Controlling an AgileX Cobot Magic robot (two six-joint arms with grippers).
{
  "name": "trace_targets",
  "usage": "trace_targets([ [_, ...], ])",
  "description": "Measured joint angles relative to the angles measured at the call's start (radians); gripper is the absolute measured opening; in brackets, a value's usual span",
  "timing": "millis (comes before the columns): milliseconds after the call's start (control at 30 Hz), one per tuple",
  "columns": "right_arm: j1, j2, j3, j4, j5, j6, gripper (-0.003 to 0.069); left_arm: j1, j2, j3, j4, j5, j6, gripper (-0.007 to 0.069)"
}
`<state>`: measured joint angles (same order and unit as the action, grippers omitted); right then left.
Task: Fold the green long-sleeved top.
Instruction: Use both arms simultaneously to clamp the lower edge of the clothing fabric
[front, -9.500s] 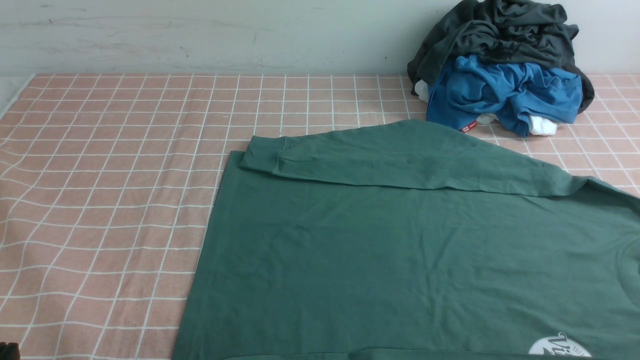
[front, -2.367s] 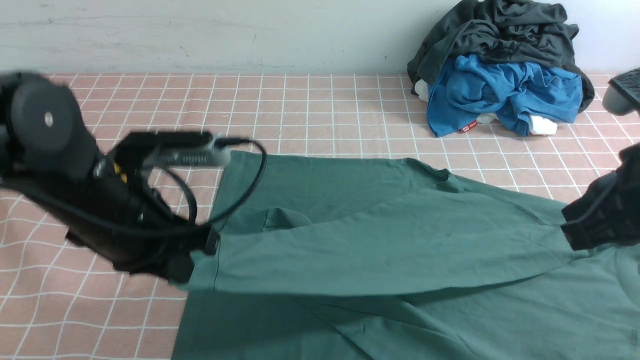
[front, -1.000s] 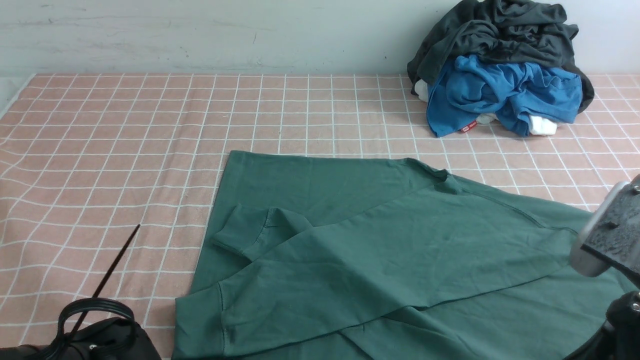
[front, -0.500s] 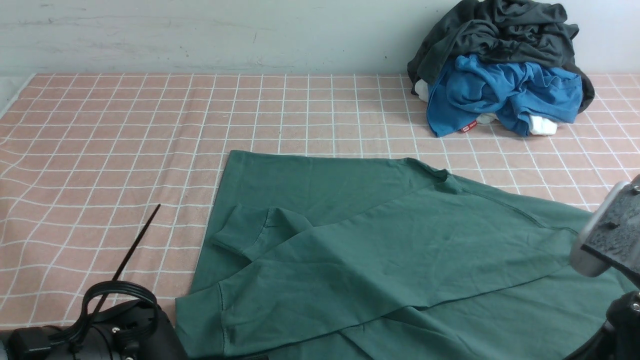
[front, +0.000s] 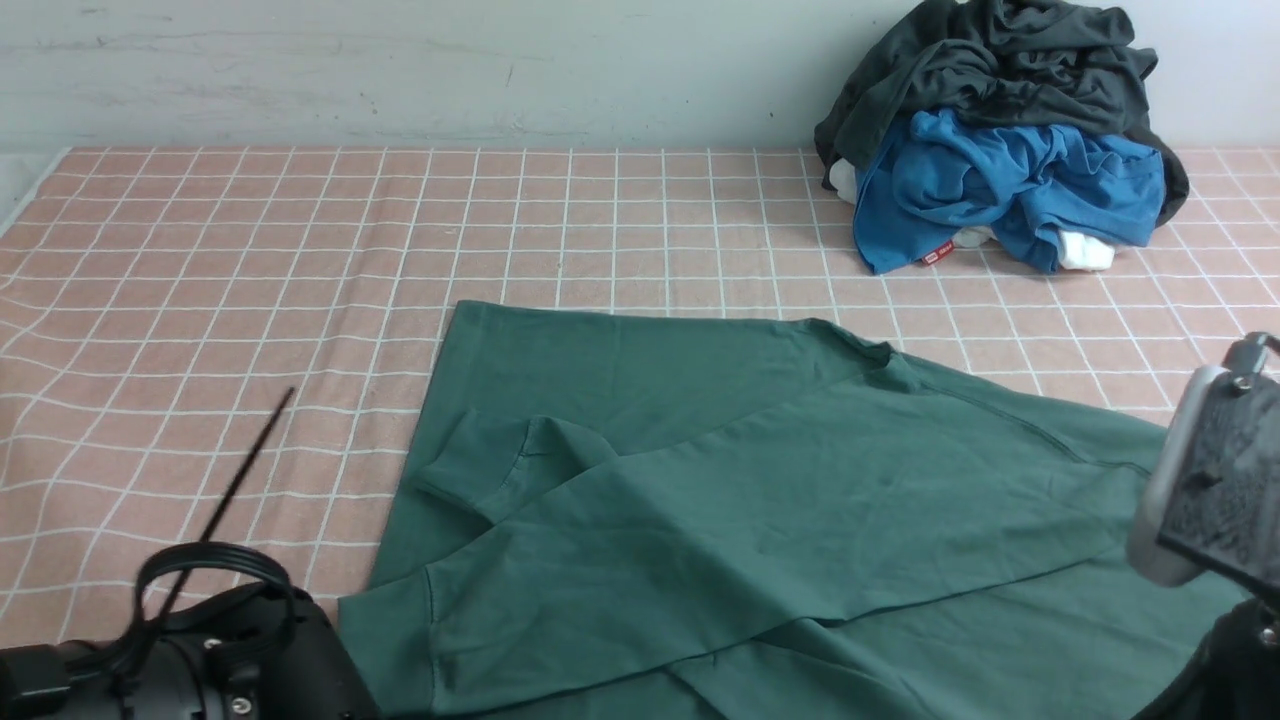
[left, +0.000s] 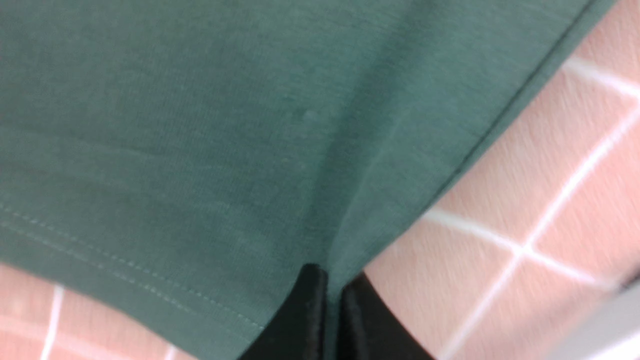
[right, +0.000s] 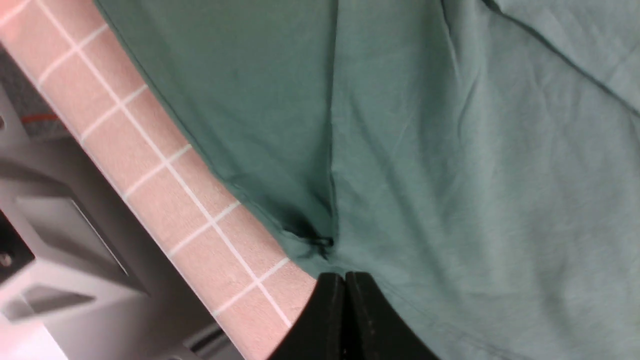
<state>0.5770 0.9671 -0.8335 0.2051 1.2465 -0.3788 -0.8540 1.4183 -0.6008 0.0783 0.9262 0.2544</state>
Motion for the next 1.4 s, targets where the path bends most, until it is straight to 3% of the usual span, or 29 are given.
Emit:
trace_targets([
  [100,0.000,0.000,0.048,0.001,-0.001,-0.124,0.0010,0.004,-0.093,0.001,0.000,0.075,-0.028,-0.0001],
  [200,0.000,0.000,0.127,-0.029,-0.003,-0.200,0.0104,0.010,-0.204,0.002,0.000,0.111,-0.043,-0.0001],
  [267,0.000,0.000,0.155,-0.046,-0.005,-0.210,0.0143,0.010,-0.232,0.002,0.000,0.117,-0.043,-0.0001],
  [300,0.000,0.000,0.215,-0.095,-0.013,-0.218,0.0223,0.010,-0.272,0.002,0.000,0.123,-0.045,-0.0001],
  [400,0.000,0.000,0.301,-0.184,-0.079,-0.220,0.0348,0.010,-0.303,0.002,0.000,0.128,-0.045,-0.0001],
  [567,0.000,0.000,0.432,-0.347,-0.232,-0.220,0.0459,0.011,-0.305,0.003,0.000,0.131,-0.041,-0.0001],
  [733,0.000,0.000,0.529,-0.511,-0.377,-0.217,0.0464,0.011,-0.305,0.003,0.000,0.121,-0.039,-0.0001],
  [900,0.000,0.041,0.548,-0.610,-0.452,-0.130,0.0435,0.012,-0.305,0.003,0.000,0.120,-0.039,-0.0001],
  [1300,0.001,0.181,0.548,-0.675,-0.533,-0.104,0.0337,0.013,-0.305,0.003,0.000,0.120,-0.039,-0.0001],
  [1400,0.002,0.186,0.548,-0.675,-0.533,-0.103,0.0269,0.013,-0.305,0.003,0.001,0.119,-0.039,-0.0001],
])
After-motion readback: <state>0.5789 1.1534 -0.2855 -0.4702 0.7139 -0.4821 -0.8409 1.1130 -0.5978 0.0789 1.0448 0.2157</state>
